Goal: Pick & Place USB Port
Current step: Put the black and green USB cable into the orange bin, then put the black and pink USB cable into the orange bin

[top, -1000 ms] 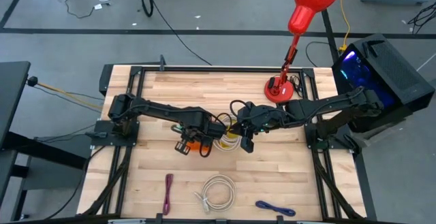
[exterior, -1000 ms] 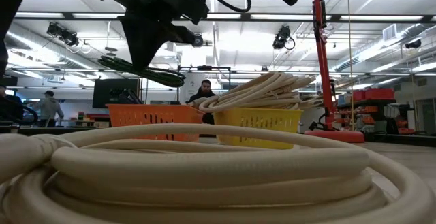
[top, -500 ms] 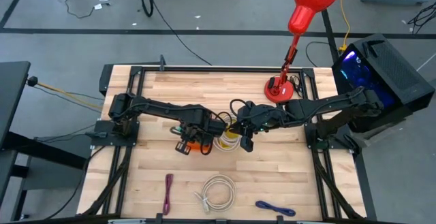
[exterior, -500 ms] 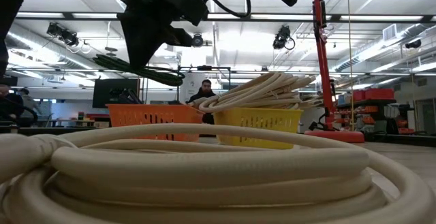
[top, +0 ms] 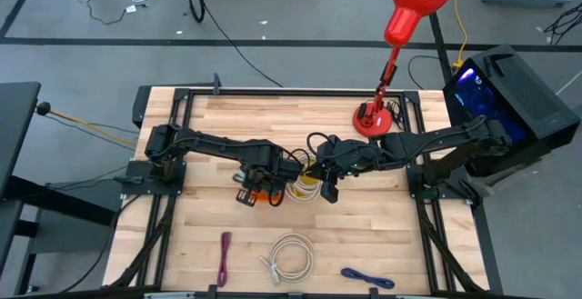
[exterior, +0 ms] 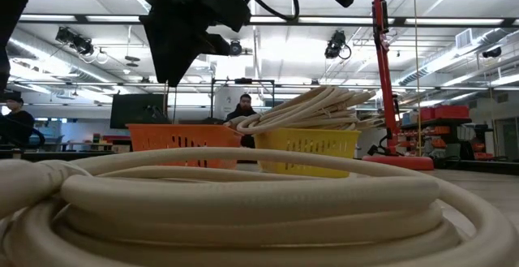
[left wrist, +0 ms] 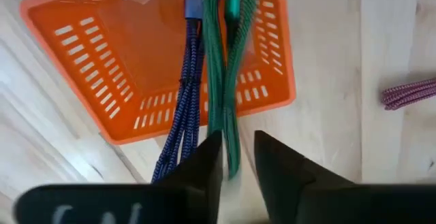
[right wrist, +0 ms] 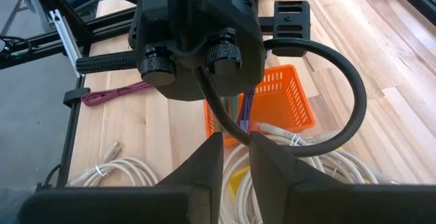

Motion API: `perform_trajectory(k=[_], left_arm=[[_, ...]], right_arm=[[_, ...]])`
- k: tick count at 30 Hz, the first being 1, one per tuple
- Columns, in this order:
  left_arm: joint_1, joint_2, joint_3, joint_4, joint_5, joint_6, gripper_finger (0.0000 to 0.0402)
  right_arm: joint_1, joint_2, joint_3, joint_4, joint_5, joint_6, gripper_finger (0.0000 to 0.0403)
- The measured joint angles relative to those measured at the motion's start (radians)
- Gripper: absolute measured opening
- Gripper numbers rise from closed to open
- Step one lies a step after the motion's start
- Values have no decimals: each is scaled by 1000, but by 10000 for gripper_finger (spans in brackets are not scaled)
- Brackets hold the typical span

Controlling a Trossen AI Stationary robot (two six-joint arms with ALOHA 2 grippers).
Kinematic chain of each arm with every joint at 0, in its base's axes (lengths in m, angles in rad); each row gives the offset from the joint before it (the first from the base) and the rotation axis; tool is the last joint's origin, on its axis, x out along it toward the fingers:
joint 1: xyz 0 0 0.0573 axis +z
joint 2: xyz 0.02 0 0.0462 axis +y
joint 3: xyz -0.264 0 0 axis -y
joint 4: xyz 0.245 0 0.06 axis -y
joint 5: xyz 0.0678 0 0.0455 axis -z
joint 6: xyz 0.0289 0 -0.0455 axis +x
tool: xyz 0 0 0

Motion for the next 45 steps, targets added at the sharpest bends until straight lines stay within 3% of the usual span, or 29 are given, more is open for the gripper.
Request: perform_trajectory(k=[6,13,21,30,33,39,42,45], left_arm=[[4,0,0,4,-6,-12,126],[5,0,0,11,2,-43,127],[-36,0,0,22,290,-204,124],[-148,0,0,-3,237,-275,124],[-176,-4,-54,-30,230,-302,124],[-264,-8,-252,-28,365,-310,124],[-295,-9,-278,6,434,-340,124],[-330,-35,-281,108,436,-425,124]], right_arm=[[0,0,0,0,0,0,75],[0,0,0,0,0,0,75],[0,0,0,-35,-7,1,75],[1,1,-1,-145,-15,14,75],[6,1,-1,-147,-42,19,75],[33,1,-1,-153,-43,18,75],[41,1,-1,-153,-29,19,75],[41,1,-1,-151,-28,27,75]])
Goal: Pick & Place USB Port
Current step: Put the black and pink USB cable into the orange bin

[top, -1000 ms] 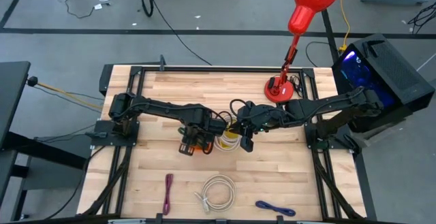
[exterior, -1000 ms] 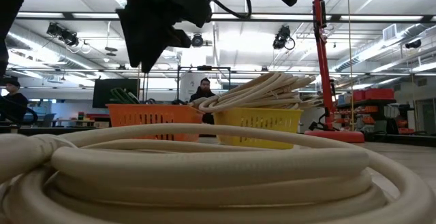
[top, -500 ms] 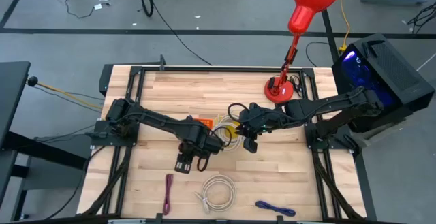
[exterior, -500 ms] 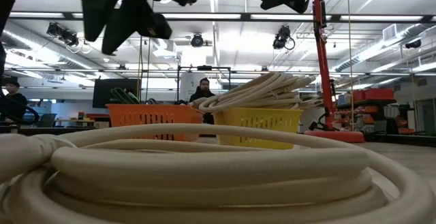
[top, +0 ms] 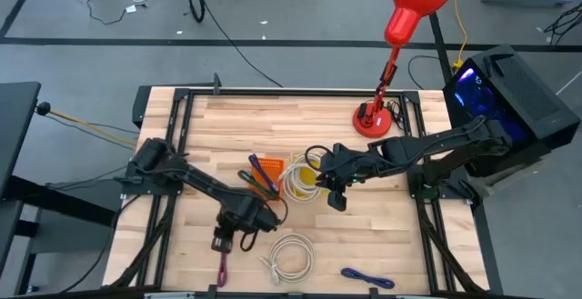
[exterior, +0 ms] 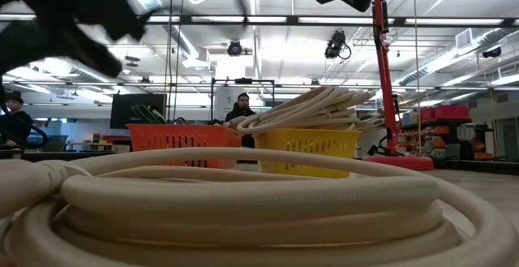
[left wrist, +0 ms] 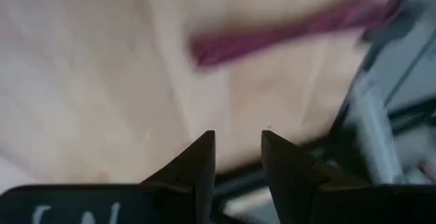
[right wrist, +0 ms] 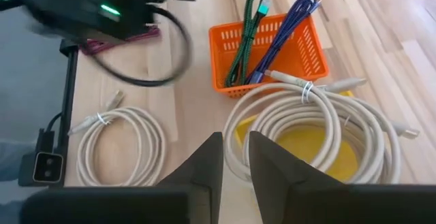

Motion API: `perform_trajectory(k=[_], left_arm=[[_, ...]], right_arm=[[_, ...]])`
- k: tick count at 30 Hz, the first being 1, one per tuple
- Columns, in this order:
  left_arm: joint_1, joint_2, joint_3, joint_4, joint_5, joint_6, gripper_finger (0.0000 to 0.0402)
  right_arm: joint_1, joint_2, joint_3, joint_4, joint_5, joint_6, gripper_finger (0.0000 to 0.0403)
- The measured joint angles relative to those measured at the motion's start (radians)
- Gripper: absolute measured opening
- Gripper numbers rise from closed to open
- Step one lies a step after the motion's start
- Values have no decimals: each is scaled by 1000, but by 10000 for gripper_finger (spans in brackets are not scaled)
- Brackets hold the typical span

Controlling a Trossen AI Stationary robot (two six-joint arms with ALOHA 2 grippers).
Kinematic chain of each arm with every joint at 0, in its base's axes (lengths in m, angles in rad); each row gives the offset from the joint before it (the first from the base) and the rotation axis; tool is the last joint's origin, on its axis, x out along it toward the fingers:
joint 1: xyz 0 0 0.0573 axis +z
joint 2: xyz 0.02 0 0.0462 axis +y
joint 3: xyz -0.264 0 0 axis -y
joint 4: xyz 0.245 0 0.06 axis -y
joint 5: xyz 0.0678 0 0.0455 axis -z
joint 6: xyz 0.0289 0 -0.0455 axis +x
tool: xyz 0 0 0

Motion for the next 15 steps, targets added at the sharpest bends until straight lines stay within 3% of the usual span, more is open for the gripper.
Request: perform_trajectory(k=[4,8,11,15], left_arm=[[-34,-91,3,181,-68,-223,122],[-68,-180,-36,168,-208,-370,114],[-128,-275,-184,263,-209,-551,109],[-264,-435,-413,663,-262,-931,108]], right_arm=[[0,0,0,5,2,36,75],[9,0,0,22,10,80,75],[23,0,0,33,48,113,75],[40,0,0,60,95,179,75]])
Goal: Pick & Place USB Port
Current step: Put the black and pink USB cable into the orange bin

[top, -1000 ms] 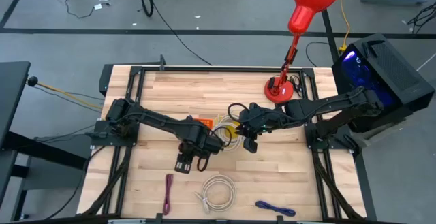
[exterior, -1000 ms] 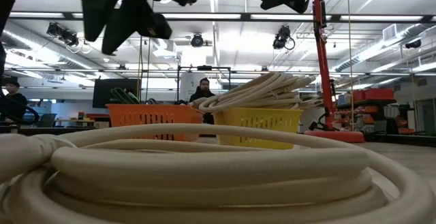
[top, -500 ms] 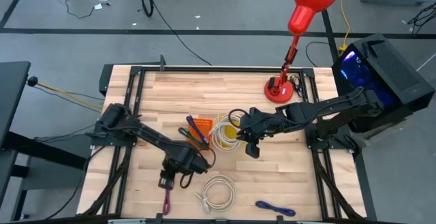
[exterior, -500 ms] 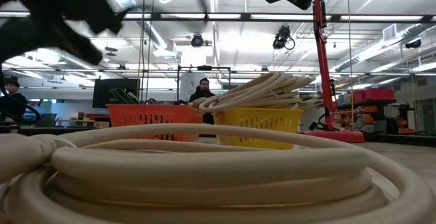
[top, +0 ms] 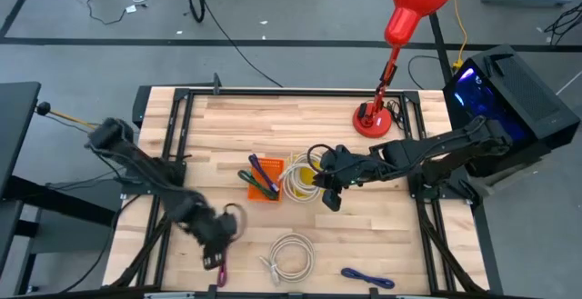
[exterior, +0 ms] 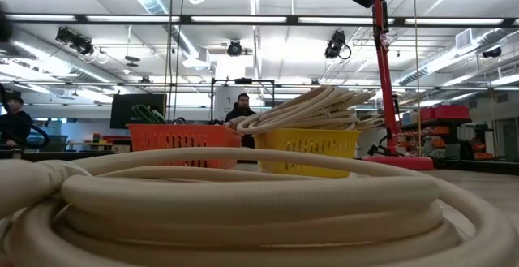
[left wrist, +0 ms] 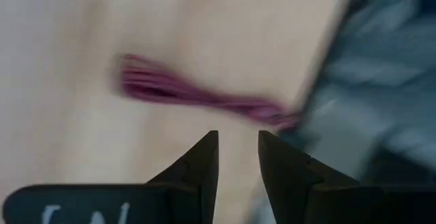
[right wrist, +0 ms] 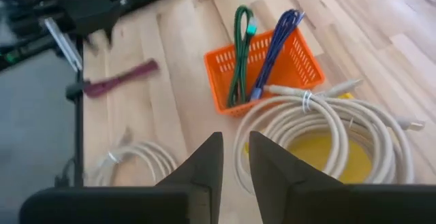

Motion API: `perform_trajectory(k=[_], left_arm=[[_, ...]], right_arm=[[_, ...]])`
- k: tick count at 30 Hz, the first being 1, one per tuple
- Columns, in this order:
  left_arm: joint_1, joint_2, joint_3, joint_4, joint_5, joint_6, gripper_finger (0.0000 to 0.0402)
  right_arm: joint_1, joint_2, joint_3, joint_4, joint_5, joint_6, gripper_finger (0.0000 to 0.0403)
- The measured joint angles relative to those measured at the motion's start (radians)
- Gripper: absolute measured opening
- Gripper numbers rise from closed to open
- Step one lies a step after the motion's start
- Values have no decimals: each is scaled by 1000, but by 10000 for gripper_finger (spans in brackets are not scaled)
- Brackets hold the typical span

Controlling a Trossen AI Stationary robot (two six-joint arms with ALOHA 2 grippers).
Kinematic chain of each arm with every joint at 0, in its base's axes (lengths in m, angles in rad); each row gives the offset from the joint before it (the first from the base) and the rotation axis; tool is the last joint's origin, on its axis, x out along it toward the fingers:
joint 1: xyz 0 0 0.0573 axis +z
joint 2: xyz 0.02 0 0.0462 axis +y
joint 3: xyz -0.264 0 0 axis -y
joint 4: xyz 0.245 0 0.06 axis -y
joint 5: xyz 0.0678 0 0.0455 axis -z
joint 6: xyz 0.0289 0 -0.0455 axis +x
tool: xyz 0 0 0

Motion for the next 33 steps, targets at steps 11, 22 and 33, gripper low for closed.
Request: perform_trajectory(k=[11,22,33], left_arm=[[-291,-109,-180,225,-349,-684,82],[-215,51,-181,376,-226,-809,43],[-204,93,-181,385,-170,-870,101]], right_arm=[[12,0,0,91,39,84,75],[22,-1,0,64,36,10,75],[38,-1,0,36,1,-66,75]])
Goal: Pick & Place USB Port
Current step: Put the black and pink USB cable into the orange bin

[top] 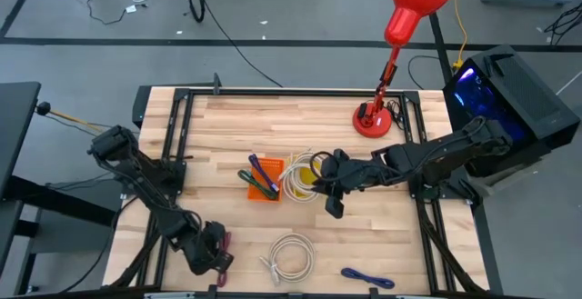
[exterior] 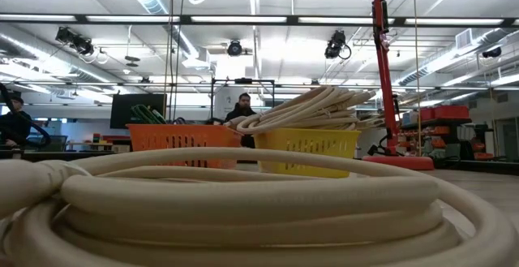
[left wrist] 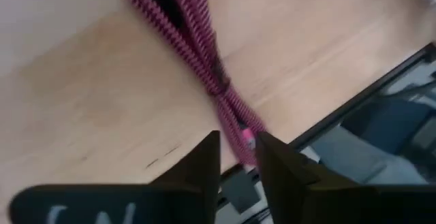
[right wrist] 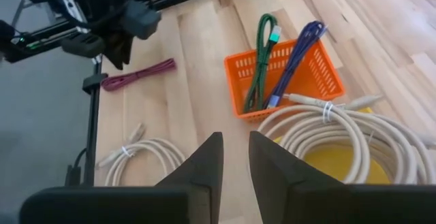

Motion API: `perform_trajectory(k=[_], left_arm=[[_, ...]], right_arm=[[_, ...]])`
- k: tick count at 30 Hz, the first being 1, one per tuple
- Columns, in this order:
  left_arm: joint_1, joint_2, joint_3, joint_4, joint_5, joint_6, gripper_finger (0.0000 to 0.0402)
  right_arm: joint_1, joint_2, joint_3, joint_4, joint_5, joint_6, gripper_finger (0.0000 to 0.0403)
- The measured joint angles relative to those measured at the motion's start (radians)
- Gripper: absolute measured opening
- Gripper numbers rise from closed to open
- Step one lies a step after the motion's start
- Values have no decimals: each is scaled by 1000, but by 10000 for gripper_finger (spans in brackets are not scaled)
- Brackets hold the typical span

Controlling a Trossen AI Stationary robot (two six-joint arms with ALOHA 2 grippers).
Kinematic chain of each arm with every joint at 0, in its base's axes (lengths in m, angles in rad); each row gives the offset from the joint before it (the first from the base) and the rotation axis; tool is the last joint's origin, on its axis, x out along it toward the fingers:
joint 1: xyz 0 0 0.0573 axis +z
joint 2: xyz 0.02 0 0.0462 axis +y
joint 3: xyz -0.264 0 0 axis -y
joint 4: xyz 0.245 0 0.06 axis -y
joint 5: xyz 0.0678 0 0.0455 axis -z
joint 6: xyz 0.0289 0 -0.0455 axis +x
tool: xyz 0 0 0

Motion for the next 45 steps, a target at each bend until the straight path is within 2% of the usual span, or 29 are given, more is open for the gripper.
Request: perform_trajectory(k=[6,12,14,22,25,27,28,30,38,42,45], left_arm=[[29,4,0,-12,9,-44,135],[64,27,0,-48,45,-39,138],[86,54,2,-22,90,-8,138],[138,142,5,67,165,35,138],[148,156,5,55,205,138,114],[154,159,5,51,218,212,64],[156,159,5,58,216,250,38],[158,164,6,69,200,316,22],[161,154,5,50,138,373,21],[161,130,15,31,59,381,21],[163,91,34,-62,-40,387,21]], right_arm=[[8,-2,0,0,0,-8,75],[33,-27,0,0,21,-7,75],[44,-41,0,1,37,-4,75],[79,-102,0,-9,109,18,75],[89,-118,0,-21,137,29,75],[92,-124,0,-42,150,43,75],[93,-125,0,-46,151,45,75],[93,-125,0,-46,150,50,75],[93,-125,0,-51,174,67,75],[89,-125,0,-53,176,67,75],[80,-125,0,-53,176,70,75]])
